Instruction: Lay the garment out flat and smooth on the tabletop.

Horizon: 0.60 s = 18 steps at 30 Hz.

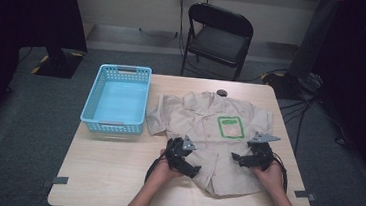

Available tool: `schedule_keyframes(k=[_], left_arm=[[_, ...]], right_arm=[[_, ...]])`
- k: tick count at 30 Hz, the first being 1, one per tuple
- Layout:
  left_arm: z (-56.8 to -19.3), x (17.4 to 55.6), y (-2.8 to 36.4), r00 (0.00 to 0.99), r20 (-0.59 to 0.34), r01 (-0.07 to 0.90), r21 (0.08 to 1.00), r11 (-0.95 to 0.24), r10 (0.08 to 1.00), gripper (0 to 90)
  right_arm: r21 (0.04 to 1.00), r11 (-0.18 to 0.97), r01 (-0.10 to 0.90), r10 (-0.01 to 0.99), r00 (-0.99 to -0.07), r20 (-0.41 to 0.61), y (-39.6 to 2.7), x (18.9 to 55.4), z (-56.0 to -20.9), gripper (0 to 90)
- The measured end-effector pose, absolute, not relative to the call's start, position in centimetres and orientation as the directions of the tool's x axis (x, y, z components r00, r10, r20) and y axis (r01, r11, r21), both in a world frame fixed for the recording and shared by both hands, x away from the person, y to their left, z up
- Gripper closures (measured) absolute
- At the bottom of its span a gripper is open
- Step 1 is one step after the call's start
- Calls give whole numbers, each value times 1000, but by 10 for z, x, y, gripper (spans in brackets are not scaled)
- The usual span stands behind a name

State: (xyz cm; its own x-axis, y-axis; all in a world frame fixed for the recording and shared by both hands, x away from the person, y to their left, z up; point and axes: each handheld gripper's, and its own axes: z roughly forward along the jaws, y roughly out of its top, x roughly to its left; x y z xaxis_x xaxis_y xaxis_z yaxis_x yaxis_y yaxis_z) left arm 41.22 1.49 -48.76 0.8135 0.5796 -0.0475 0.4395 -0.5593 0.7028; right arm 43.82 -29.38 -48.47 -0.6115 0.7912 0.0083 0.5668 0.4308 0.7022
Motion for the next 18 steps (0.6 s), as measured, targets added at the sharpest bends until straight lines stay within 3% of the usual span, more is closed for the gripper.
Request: schedule_keyframes(k=[9,18], left_arm=[[-487,414,3,837,-48,415,704,-576,545,0],[-475,418,-6,811,-99,455,727,-514,577,22]], right_arm=[[706,382,596,837,-547,9,-312,419,-484,149],[706,371,603,847,-532,8,-314,414,-483,148]])
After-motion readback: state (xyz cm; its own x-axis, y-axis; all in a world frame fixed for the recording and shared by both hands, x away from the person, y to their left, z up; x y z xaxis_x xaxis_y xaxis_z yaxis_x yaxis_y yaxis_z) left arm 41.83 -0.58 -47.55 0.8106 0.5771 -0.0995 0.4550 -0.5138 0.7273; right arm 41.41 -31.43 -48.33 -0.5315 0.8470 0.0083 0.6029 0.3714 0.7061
